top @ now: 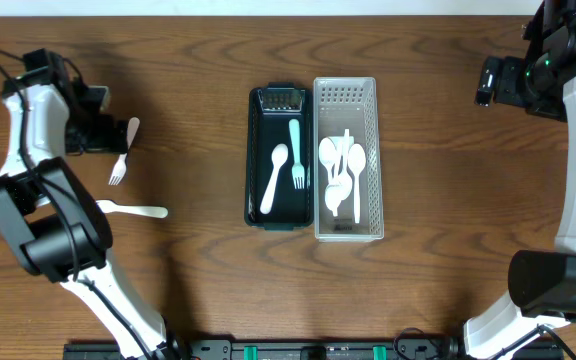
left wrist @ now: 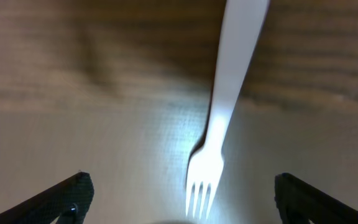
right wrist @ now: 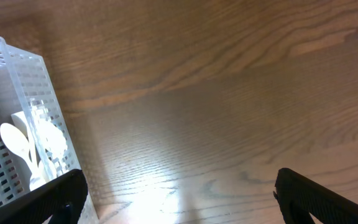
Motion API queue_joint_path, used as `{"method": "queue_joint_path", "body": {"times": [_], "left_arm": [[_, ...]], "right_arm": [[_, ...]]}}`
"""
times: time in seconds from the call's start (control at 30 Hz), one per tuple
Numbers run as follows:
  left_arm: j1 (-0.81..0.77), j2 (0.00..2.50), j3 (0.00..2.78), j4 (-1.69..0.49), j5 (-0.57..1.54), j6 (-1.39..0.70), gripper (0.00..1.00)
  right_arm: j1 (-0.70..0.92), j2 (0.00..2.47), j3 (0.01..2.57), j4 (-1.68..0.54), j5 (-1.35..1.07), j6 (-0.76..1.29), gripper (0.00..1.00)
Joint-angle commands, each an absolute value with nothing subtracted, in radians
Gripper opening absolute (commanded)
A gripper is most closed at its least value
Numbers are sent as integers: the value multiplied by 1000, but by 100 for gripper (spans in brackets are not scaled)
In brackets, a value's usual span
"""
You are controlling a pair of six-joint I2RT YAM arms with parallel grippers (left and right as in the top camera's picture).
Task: Pack container
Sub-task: 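Grasp the upright white fork with the left gripper and lift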
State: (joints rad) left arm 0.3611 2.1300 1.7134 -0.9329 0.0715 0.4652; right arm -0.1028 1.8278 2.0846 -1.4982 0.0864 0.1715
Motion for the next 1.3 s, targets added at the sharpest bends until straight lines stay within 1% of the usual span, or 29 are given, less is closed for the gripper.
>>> {"method": "queue_joint_path", "body": {"times": [0.0,0.13,0.43,0.57,0.7,0.77,0.8,0.9,0.93,1.03,1.17,1.27], "left_arm": [[336,2167,1721,-888,83,505,98],[337,2211,1721,-858,83,504,98],[338,2299,1721,-862,78,530,98],[338,2310,1721,-876,44,530,97],[338,2310,1721,-905,41,530,86],[338,2310,1721,-915,41,530,74],[338,2310,1721,-918,41,530,66],[338,2310,1721,-919,41,530,52],[338,2310,1721,-919,41,530,50],[336,2310,1721,-920,41,530,41],[336,2310,1721,-926,41,522,31],[334,2308,1721,-936,41,519,27]], "right_arm": [[-112,1828,2081,-1496,97,186,99],[-112,1828,2081,-1496,97,187,99],[-112,1828,2081,-1496,97,204,99],[-112,1828,2081,-1497,97,213,99],[-112,1828,2081,-1502,97,213,99],[-112,1828,2081,-1504,97,213,99],[-112,1828,2081,-1504,97,213,99],[-112,1828,2081,-1504,97,213,99],[-112,1828,2081,-1504,97,213,99],[-112,1828,2081,-1505,97,213,99],[-112,1828,2081,-1507,97,213,99],[-112,1828,2081,-1512,97,213,99]]}}
